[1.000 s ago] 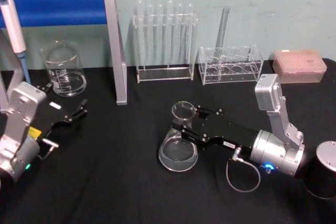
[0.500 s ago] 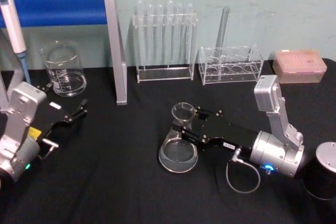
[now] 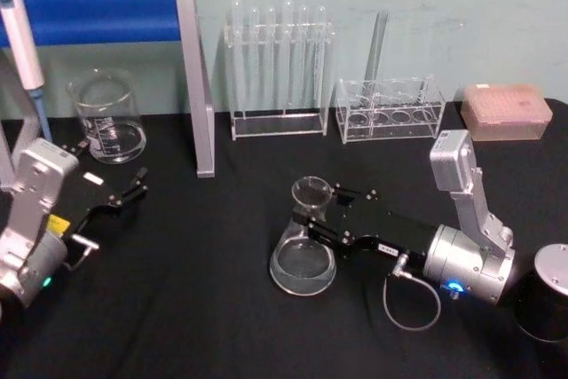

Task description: Grasp the erlenmeyer flask with one hand, shake it three times, then place it back.

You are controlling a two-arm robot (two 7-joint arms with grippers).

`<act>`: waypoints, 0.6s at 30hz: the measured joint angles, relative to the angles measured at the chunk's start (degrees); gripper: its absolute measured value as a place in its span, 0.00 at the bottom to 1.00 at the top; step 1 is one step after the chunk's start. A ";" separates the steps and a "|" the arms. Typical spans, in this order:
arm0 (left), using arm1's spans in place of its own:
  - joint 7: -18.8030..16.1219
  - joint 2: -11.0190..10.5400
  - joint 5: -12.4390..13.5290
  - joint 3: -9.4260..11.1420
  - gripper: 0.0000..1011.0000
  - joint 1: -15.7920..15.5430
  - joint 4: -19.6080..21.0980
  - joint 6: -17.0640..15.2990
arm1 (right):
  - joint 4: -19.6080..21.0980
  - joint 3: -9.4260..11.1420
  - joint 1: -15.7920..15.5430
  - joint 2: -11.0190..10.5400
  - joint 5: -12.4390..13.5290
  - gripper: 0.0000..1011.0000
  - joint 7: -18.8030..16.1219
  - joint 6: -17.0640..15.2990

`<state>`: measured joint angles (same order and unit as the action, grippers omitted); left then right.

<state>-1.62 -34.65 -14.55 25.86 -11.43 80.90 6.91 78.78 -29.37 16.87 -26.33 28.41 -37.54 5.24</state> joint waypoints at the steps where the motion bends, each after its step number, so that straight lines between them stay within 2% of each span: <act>1: 0.00 0.00 0.00 0.00 0.99 0.00 0.00 0.00 | 0.04 0.00 -0.03 -0.01 0.00 0.45 0.04 -0.01; 18: 0.00 0.00 0.00 0.00 0.99 0.00 0.00 0.00 | 0.31 0.01 -0.14 -0.06 -0.29 0.45 0.38 -0.06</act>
<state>-1.62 -34.65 -14.55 25.86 -11.43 80.90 6.91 79.09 -29.36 16.73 -26.39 28.11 -37.16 5.17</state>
